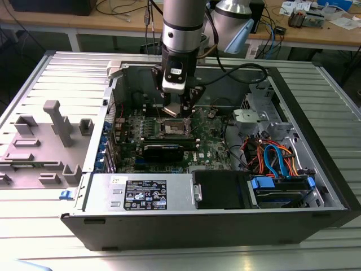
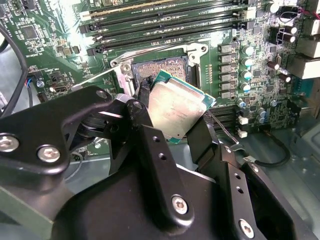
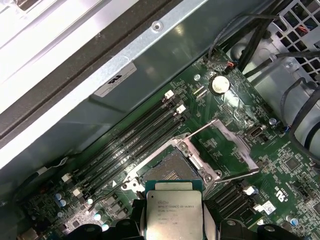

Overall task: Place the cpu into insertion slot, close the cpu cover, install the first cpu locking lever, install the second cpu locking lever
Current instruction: 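Place the cpu into insertion slot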

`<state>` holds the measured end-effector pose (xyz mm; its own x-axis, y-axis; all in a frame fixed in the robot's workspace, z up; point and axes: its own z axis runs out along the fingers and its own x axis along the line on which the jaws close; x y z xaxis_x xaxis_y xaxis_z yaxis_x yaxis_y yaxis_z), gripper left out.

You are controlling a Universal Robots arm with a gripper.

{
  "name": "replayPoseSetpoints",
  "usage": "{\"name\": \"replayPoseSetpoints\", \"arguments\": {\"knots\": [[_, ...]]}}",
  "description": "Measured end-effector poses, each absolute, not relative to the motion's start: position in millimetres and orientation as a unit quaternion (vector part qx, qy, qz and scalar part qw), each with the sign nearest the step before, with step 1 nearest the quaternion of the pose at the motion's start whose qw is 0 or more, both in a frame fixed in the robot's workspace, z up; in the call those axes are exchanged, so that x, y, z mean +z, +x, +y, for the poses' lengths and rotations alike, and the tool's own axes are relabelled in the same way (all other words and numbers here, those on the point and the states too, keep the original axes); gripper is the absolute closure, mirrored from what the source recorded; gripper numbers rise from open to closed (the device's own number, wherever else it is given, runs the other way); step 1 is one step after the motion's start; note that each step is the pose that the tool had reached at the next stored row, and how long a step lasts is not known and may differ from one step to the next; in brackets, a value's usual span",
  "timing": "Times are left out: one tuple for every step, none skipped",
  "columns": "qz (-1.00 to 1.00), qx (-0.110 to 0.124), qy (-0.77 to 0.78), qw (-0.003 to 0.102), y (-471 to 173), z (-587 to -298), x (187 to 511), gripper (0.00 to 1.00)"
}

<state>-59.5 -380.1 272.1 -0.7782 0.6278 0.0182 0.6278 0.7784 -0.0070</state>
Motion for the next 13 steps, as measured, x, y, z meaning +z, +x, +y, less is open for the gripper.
{"name": "replayPoseSetpoints", "arguments": {"knots": [[-0.942, 0.000, -0.335, 0.010, -59.5, -380.1, 272.1, 0.45], [-0.942, 0.000, -0.336, 0.010, -59.5, -380.1, 272.0, 0.45], [-0.942, 0.000, -0.336, 0.010, -59.5, -380.1, 272.0, 0.45], [-0.941, 0.000, -0.338, 0.010, -59.5, -380.1, 271.9, 0.45], [-0.941, 0.000, -0.339, 0.010, -59.5, -380.1, 271.9, 0.45], [-0.940, 0.000, -0.340, 0.010, -59.5, -380.1, 271.9, 0.45], [-0.940, 0.000, -0.341, 0.010, -59.5, -380.1, 271.8, 0.45], [-0.940, 0.000, -0.342, 0.010, -59.5, -380.1, 271.8, 0.45], [-0.939, 0.000, -0.344, 0.010, -59.5, -380.1, 271.7, 0.45], [-0.938, 0.000, -0.345, 0.010, -59.5, -380.1, 271.7, 0.45], [-0.938, 0.000, -0.346, 0.010, -59.5, -380.1, 271.7, 0.45], [-0.938, 0.000, -0.347, 0.010, -59.5, -380.1, 271.6, 0.45], [-0.937, 0.000, -0.348, 0.010, -59.5, -380.1, 271.6, 0.45]]}}
